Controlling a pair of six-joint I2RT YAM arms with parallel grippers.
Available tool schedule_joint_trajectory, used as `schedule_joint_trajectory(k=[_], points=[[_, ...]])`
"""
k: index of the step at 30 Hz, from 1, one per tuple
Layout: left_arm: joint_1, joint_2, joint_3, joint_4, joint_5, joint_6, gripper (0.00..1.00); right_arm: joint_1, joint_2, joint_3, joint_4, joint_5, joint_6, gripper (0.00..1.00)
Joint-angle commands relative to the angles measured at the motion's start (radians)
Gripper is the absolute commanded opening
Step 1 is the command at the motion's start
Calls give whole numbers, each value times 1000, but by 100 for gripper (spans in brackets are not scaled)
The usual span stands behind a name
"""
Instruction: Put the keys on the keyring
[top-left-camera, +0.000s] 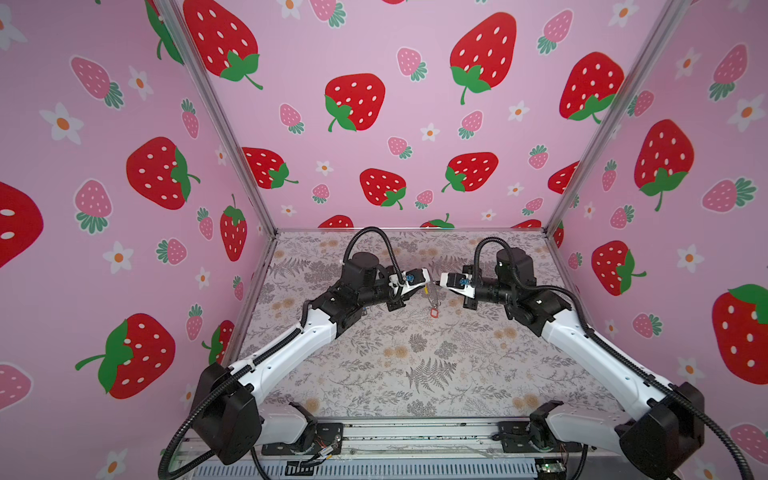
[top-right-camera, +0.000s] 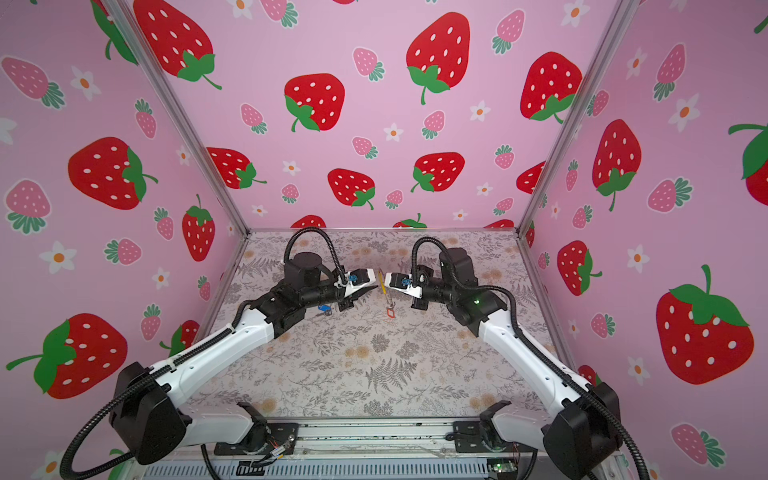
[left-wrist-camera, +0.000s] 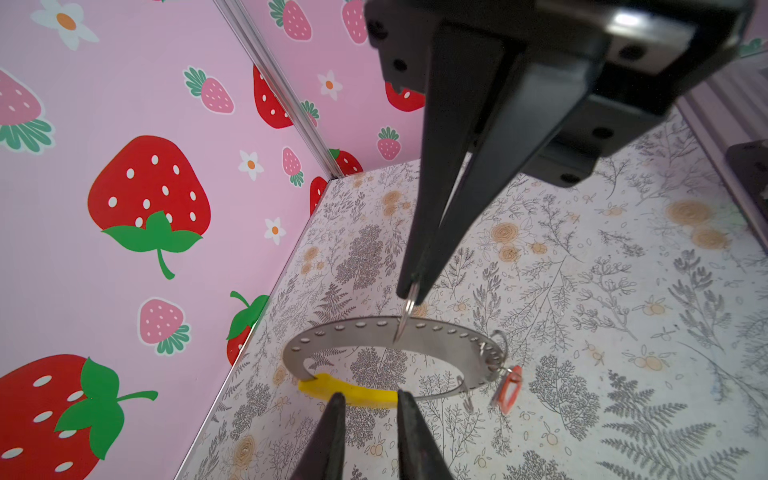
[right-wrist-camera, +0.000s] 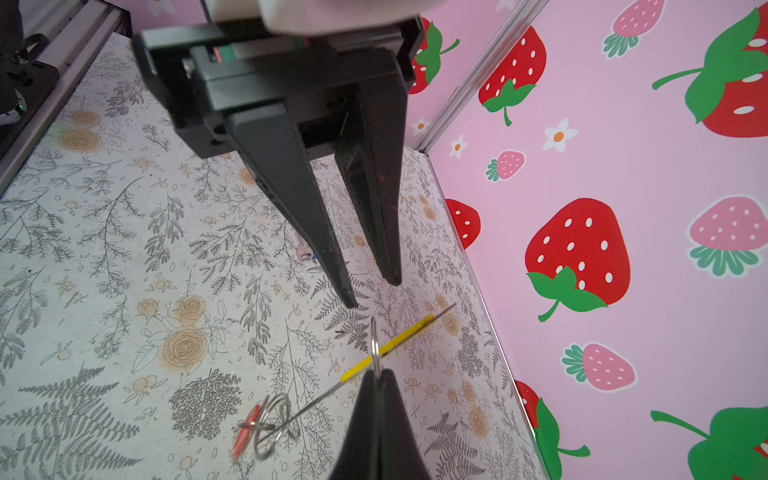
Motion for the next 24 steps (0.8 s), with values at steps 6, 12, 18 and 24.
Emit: schedule_joint_trajectory(k=[6, 12, 18, 24], points=[[-2, -9, 17, 30, 103, -15, 25, 2, -9, -2, 37, -53, 13, 0], [-3, 6, 30, 35, 134, -23, 24, 3, -6, -4, 41, -57, 22, 0], [-8, 25, 49, 33, 145, -25, 23, 3, 1, -2, 45, -65, 25, 0], [-13, 42, 64, 40, 139, -31, 22, 3, 5, -3, 34, -74, 19, 0]])
